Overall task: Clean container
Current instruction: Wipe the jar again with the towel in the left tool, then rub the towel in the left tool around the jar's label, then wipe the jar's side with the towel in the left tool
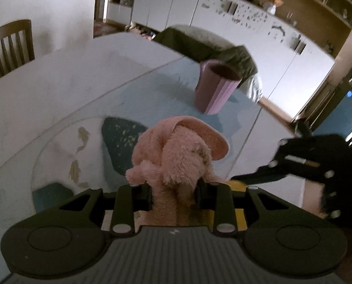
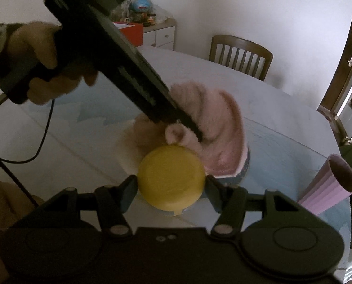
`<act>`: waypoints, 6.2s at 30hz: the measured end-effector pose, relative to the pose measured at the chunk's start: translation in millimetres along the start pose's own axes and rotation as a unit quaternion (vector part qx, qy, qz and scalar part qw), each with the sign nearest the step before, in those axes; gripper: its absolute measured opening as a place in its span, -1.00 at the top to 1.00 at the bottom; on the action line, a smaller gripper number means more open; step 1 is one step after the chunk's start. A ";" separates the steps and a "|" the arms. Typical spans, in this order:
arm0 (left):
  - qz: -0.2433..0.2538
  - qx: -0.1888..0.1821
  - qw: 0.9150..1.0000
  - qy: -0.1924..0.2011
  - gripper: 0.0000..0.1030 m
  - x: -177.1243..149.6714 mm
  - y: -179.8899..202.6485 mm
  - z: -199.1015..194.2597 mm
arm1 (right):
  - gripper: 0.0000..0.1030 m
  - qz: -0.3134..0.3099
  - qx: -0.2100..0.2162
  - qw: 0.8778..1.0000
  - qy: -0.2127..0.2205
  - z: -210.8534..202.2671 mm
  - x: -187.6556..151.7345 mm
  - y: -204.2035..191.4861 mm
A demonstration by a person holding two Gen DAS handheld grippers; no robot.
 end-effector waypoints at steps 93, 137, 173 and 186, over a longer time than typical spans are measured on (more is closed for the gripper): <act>-0.048 -0.020 0.998 -0.033 0.42 -16.9 55.0 19.7 | -0.18 0.089 0.012 0.996 -0.014 -32.8 -25.3 45.4; 0.015 -0.056 0.998 -0.003 0.42 -0.5 117.5 -23.6 | -0.18 0.036 0.038 0.999 0.001 -39.2 -19.2 52.9; -0.103 0.006 0.993 -0.056 0.42 -42.1 55.5 28.6 | -0.19 0.061 0.050 0.997 0.022 -54.4 -40.5 64.2; -0.148 0.036 0.987 -0.044 0.41 -58.1 44.7 14.1 | -0.19 0.057 0.063 0.996 0.020 -45.7 -33.3 64.9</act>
Point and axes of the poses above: each gripper's, at about its wrist camera, not at the fingertips, and z roughly the way its jaws point, y to its right, x to its top, the point moved 6 cm from there along z, roughly the way its jaws point, and after that the axes turned 7 degrees about y, right-handed, at the moved point
